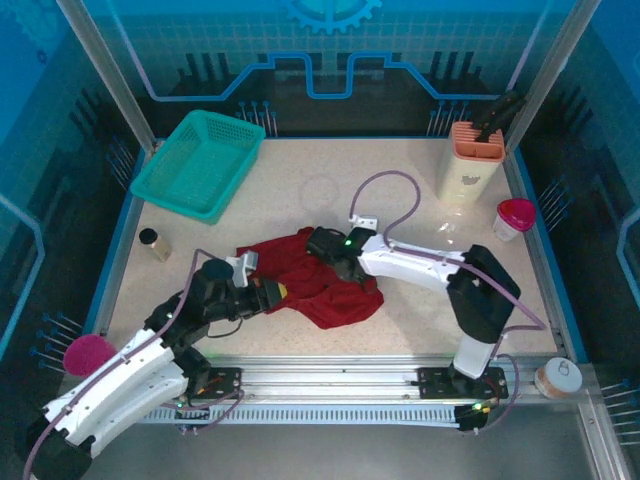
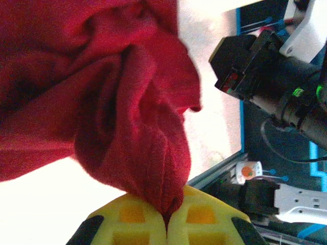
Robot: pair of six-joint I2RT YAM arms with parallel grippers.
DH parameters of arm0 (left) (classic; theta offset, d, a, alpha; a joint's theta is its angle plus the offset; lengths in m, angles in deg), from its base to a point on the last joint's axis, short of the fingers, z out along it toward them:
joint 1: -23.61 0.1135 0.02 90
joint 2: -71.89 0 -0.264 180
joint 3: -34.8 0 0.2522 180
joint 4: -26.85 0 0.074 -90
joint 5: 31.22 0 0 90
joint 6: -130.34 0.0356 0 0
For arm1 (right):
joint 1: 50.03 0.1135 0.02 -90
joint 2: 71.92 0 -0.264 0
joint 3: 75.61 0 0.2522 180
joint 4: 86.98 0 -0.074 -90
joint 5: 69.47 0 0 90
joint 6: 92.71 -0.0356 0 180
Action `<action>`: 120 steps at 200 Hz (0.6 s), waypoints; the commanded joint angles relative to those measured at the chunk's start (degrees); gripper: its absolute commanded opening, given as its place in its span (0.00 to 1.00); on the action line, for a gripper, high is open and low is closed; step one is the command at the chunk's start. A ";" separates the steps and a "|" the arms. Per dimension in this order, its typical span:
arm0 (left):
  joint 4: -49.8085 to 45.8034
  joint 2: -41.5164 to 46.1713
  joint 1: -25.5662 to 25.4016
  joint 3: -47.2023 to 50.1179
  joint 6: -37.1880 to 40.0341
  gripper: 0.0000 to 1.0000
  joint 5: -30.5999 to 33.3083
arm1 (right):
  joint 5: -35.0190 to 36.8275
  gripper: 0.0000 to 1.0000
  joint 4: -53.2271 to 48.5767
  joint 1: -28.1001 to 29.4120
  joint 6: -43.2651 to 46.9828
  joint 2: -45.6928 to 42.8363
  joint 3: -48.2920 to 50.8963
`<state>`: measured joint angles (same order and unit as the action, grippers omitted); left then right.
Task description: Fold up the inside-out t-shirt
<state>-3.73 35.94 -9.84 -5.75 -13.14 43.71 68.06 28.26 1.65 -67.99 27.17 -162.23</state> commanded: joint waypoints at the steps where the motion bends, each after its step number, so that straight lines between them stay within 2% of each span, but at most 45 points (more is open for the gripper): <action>1: 0.48 -0.77 0.58 -5.11 2.34 0.00 1.84 | -0.82 0.00 -0.69 -1.78 0.87 -6.99 0.49; 9: 0.29 -1.58 0.58 -6.78 2.95 0.00 1.51 | -2.60 0.08 0.57 -2.25 2.11 -9.04 1.50; 25: -0.77 -3.51 0.58 -9.01 3.52 0.00 0.60 | -7.62 0.45 4.59 -2.29 6.40 -12.64 4.17; 36: -0.60 -4.73 0.62 -8.88 3.64 0.00 -0.21 | -12.26 0.55 9.59 -1.29 12.49 -15.07 7.38; 48: -0.39 -5.94 0.58 -8.10 3.33 0.00 -0.96 | -18.64 0.58 16.44 0.41 19.91 -18.33 12.55; 65: -0.50 -6.93 0.59 -6.68 2.45 0.00 -2.30 | -29.13 0.56 26.03 2.15 27.88 -24.46 21.36; 84: -1.63 -6.35 0.50 -4.71 2.01 0.00 -2.84 | -33.28 0.56 30.11 4.59 34.19 -29.88 28.91; 104: -3.53 -4.17 0.50 -2.25 1.23 0.00 -2.18 | -28.76 0.56 30.34 8.27 38.19 -30.75 31.08; 120: -4.83 -1.60 0.54 -0.41 0.35 0.00 -1.28 | -25.81 0.59 32.28 8.87 36.97 -28.19 31.55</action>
<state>-5.10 30.96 -9.75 -8.68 -11.85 42.64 41.00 53.48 9.17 -36.27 -2.40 -131.24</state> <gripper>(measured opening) 0.053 0.574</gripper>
